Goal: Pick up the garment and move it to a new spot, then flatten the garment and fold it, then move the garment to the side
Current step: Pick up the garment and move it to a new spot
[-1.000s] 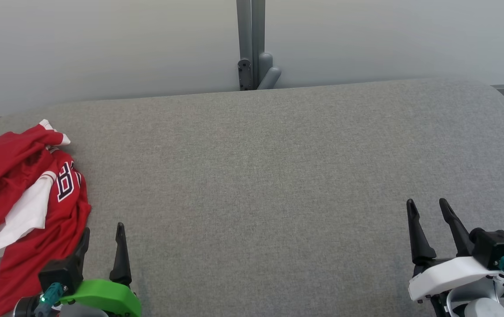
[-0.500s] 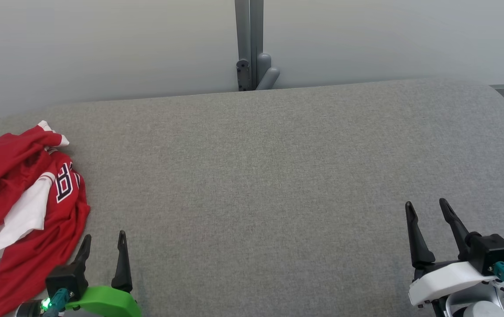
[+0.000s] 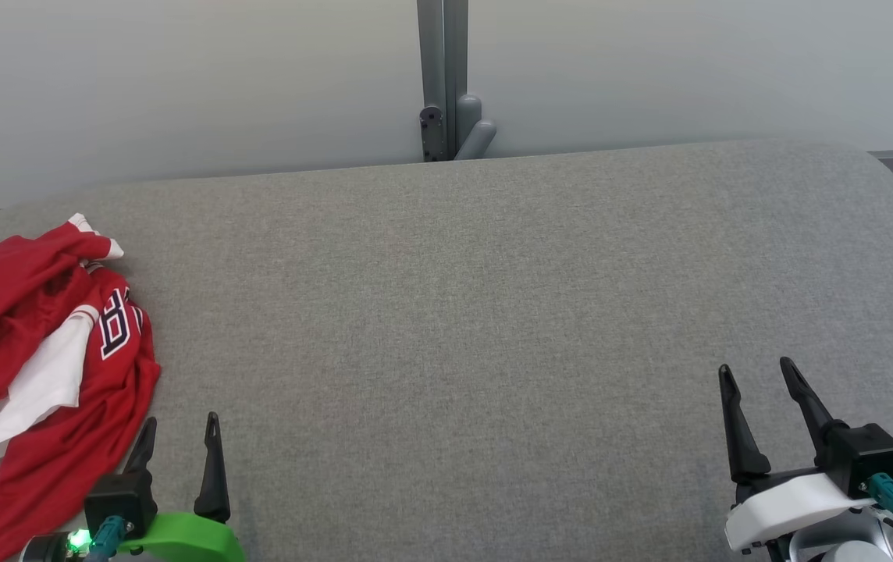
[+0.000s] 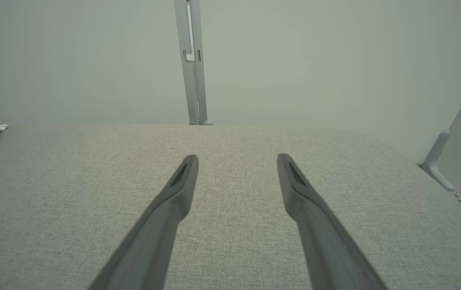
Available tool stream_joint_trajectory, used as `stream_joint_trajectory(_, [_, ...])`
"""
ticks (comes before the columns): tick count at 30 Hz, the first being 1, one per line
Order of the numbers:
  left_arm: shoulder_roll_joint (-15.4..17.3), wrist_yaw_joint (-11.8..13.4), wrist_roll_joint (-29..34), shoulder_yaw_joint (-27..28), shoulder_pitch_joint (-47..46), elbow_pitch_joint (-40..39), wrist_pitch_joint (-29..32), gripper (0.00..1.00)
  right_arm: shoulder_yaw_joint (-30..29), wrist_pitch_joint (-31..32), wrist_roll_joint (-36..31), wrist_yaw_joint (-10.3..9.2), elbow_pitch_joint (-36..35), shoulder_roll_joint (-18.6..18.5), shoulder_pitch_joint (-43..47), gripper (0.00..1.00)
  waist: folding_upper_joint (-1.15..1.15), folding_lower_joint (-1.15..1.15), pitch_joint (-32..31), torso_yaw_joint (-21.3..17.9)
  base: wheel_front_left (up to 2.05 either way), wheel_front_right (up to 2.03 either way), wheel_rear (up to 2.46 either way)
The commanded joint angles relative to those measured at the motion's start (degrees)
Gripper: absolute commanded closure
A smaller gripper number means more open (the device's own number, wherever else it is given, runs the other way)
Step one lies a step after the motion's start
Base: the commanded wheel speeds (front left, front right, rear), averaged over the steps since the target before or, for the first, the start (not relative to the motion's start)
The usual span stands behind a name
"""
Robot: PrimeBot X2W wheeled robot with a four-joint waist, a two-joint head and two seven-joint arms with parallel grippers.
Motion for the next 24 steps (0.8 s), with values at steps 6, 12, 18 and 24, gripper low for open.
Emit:
stream_joint_trajectory(6, [-0.5,-0.4,2.2,0.7,-0.1,0.0,-0.6,0.00,0.2,-0.6,-1.4,0.02,0.0,-0.2,0.7,0.00,0.00,0.00,0.0,-0.1,0.00,0.00,0.00])
stream_joint_trajectory(12, [-0.7,-0.8,2.3,1.3,-0.4,0.3,-0.6,0.00,0.1,-0.6,-1.0,0.02,0.2,-0.1,0.6,0.00,0.00,0.00,0.1,-0.1,0.00,0.00,0.00])
stream_joint_trajectory(18, [-1.0,-1.2,2.7,1.6,-0.9,0.7,-0.6,0.00,0.4,-0.6,-1.1,0.02,-0.2,-0.2,0.9,0.00,0.00,0.00,0.0,0.4,0.00,0.00,0.00])
stream_joint_trajectory(24, [-1.3,-1.4,2.7,1.9,-1.1,0.6,-0.5,0.00,1.3,-0.6,-1.3,0.02,-0.4,-0.4,0.8,0.00,0.00,0.00,-0.2,2.6,0.00,0.00,0.00])
